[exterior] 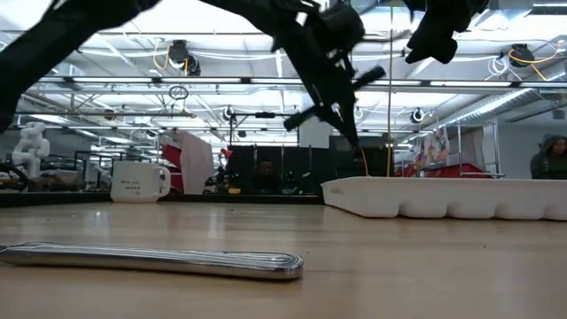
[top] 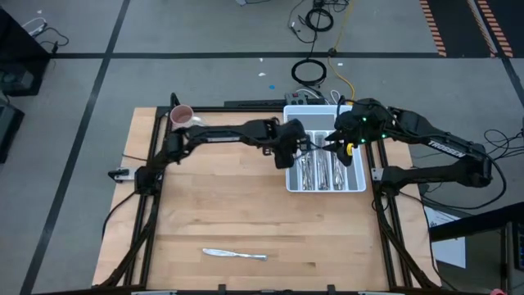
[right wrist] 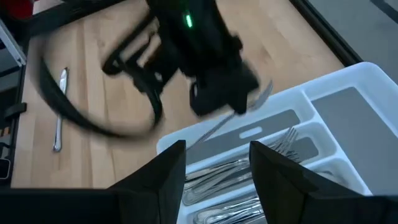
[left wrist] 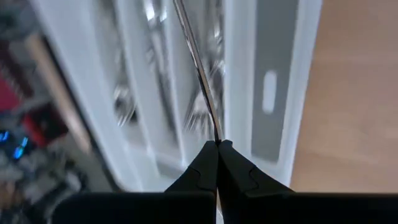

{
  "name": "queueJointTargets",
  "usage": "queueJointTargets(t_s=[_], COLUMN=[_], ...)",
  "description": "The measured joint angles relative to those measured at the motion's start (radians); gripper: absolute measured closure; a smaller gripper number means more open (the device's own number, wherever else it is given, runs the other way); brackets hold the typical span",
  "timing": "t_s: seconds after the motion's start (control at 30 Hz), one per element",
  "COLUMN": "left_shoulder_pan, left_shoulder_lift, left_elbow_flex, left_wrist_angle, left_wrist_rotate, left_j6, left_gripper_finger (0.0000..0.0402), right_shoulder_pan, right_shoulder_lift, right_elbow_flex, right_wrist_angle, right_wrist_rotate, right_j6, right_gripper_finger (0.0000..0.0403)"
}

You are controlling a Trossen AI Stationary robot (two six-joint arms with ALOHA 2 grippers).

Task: Sort silverware
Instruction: Put the silver fork into the silverware tray

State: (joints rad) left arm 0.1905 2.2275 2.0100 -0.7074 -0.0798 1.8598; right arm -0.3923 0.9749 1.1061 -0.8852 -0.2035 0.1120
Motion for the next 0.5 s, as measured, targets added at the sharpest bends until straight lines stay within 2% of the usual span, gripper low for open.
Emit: queueJointTargets(t_s=[0.07, 0.2, 0.5], left_shoulder_pan=[-0.007, -0.010, -0.012], left_shoulder_lift=[0.053, 0.115, 0.129], left_elbow_flex=[0.049, 0.068, 0.070], left_wrist_angle=[-0.040, -0.023, -0.008], left_wrist_rotate=[0.019, 0.027, 0.033], left_j6=[0.034, 0.099, 0.172], left_gripper_finger=[0.0401, 0.0401, 0.0401], right_shoulder_pan=[0.000, 0.000, 0.000], right_shoulder_lift=[0.000, 0.000, 0.000], right_elbow_flex=[0.000, 0.000, 0.000], right_wrist_angle=[0.000, -0.003, -0.003], right_wrist_rotate=[-0.001, -0.001, -0.001], right_j6=[-0.005, -0.019, -0.045], right_gripper_finger=[0.0234, 0.0234, 0.0234])
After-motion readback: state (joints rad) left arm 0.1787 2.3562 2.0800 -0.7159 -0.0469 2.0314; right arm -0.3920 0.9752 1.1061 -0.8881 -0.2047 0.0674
